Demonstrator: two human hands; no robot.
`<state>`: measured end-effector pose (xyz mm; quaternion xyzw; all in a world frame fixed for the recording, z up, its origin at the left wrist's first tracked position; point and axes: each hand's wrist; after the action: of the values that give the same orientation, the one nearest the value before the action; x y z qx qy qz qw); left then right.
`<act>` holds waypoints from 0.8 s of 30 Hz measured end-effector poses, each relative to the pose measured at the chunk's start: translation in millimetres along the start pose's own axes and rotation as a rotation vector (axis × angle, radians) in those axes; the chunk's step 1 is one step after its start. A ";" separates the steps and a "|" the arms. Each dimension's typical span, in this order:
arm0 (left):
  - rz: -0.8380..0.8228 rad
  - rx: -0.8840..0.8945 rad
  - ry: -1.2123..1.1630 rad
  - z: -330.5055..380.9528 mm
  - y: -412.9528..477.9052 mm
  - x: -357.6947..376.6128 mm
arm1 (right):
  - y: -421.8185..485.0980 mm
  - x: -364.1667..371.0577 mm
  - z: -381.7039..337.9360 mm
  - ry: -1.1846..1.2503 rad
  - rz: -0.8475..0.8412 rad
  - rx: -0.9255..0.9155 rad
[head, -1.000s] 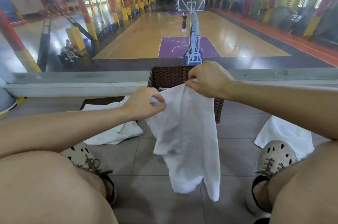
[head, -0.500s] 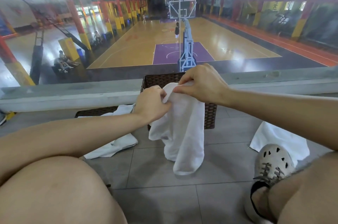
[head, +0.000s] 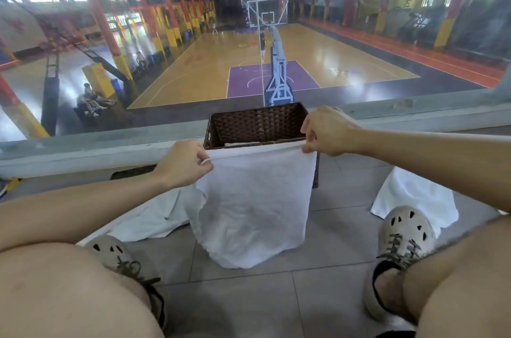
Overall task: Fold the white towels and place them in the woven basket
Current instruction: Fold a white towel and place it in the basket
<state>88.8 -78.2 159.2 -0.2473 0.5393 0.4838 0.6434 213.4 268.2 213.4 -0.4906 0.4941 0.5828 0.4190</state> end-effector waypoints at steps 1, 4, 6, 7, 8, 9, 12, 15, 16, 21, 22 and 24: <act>0.012 -0.001 -0.003 -3.9 -0.6 -3.9 | -1.9 0.0 2.9 0.033 0.006 0.012; 0.034 0.021 0.005 -9.7 -1.6 -14.8 | -7.3 -3.6 4.2 0.090 0.050 0.075; 0.045 0.007 -0.011 -15.5 -0.2 -20.4 | -10.0 -8.0 5.0 0.131 0.091 0.128; 0.051 0.003 -0.024 -18.7 0.2 -22.7 | -11.5 -9.6 5.9 0.158 0.106 0.154; 0.059 0.004 -0.036 -20.6 0.0 -25.1 | -13.2 -11.0 7.4 0.185 0.120 0.179; 0.065 0.008 -0.050 -21.5 -0.1 -27.6 | -14.2 -11.6 9.0 0.205 0.131 0.199; 0.095 -0.018 -0.129 -16.7 -1.4 -36.3 | -17.1 -12.5 10.3 0.179 0.136 0.213; 0.194 -0.074 -0.204 -12.6 0.5 -45.9 | -19.1 -11.3 11.1 0.150 0.118 0.236; 0.223 -0.082 -0.217 -11.4 0.8 -48.7 | -19.3 -11.3 11.3 0.150 0.119 0.247; 0.250 -0.028 -0.195 -3.1 1.3 -57.5 | -15.2 -14.7 6.9 0.144 0.146 0.320; 0.247 -0.012 -0.169 -1.5 1.6 -59.5 | -14.6 -16.6 6.1 0.139 0.152 0.330; 0.254 0.028 -0.129 1.4 2.7 -63.9 | -13.4 -20.5 5.1 0.151 0.193 0.332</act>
<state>90.2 -98.6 219.8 -0.1366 0.5305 0.5687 0.6136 229.1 275.3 231.6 -0.4075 0.6581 0.4926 0.3979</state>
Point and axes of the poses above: each hand's wrist, its own y-axis towards the middle knuckle, its own x-axis out of the palm, z = x × y, and after that the axes turned 10 degrees about -x, right-handed
